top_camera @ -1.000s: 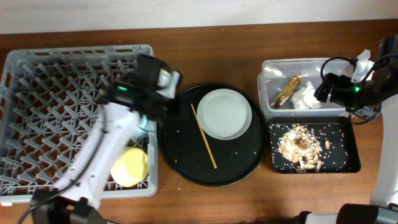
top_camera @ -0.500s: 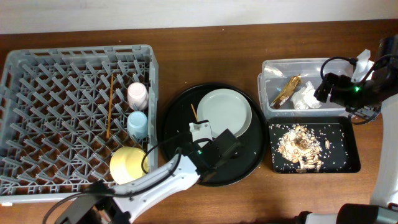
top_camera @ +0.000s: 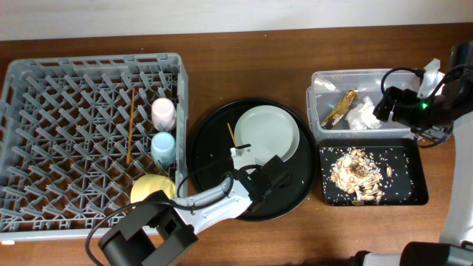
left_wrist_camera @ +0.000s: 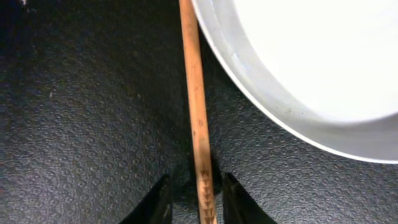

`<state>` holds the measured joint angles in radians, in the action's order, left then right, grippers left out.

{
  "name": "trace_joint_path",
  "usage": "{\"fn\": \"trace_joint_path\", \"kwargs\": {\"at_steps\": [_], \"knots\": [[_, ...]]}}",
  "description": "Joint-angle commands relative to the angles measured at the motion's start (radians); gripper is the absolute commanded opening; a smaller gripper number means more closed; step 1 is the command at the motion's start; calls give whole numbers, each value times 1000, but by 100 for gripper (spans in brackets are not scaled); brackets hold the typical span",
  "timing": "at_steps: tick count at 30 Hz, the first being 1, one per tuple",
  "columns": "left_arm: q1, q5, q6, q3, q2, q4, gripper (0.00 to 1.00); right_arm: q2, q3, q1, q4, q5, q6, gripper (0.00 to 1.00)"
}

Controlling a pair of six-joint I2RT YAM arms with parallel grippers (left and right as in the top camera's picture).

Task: Sort waste into correct bins and load items into the dishwasher rack
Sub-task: 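Grasp the last chopstick and stand it in the rack with left gripper, then move the left gripper to the white plate and grasp its rim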

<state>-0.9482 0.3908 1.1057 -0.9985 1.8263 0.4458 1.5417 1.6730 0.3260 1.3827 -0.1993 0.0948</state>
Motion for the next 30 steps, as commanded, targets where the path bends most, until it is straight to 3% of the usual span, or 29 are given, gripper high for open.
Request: {"fn": "trace_joint_path", "kwargs": {"at_steps": [1,5,8,13,15,17,21,25,28,30], "knots": [[2,10,8,6,25,17,5,-8,13,2,0,10,0,99],[17,71,8,-14,-78,114,1,-8,13,2,0,9,0,99],[84,297,-7,-31,-315,276,1,-8,13,2,0,10,0,99],[335,437,-696,-32,-607,280,1,-8,13,2,0,10,0,99],[493,435,-862,-31,-607,262,0,-8,13,2,0,10,0,99],[660,324,-914,-31,-572,223,1,-8,13,2,0,10,0,99],[866,-7,-1207,-31,-460,51,1,-8,13,2,0,10,0,99],[943,-149,-1266,-31,-342,10,0,-8,13,2,0,10,0,99],[943,-170,-1290,-31,-289,-5,0,-8,13,2,0,10,0,99],[941,-171,-1252,-56,-330,-14,13,-8,13,2,0,10,0,99]]}}
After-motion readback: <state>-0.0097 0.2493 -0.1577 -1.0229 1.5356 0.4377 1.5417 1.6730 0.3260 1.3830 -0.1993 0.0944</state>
